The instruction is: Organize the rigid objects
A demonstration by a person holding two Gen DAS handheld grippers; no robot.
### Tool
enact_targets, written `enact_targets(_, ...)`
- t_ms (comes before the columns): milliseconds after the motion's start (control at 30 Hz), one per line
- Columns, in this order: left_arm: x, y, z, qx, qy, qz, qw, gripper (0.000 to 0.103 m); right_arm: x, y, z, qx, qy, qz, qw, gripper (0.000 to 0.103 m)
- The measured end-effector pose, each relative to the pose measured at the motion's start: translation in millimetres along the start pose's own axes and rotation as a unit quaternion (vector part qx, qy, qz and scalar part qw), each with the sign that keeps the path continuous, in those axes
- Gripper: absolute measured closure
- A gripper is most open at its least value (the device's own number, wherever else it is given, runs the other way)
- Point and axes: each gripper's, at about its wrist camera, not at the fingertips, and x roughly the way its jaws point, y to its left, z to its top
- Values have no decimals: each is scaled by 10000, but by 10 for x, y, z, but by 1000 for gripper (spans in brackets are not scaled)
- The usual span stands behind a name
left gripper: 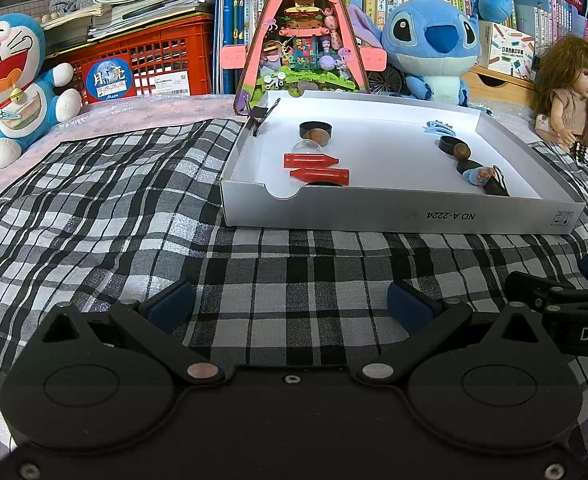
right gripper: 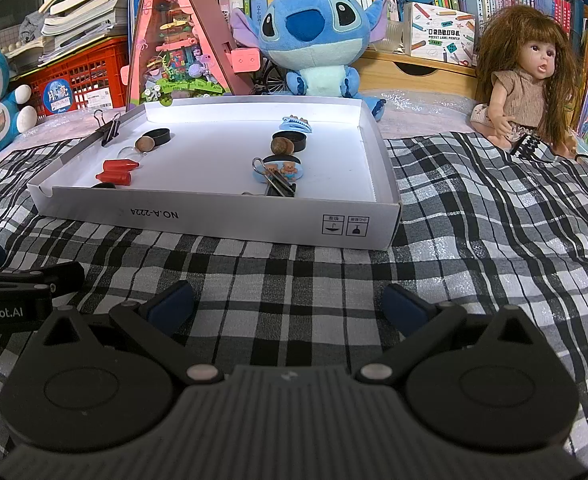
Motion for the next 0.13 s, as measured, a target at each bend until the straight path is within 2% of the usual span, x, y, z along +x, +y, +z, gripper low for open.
enact_targets(133,0,0,0,3,2,1,10000,0,0,-1,0,0,0,0,10000,0)
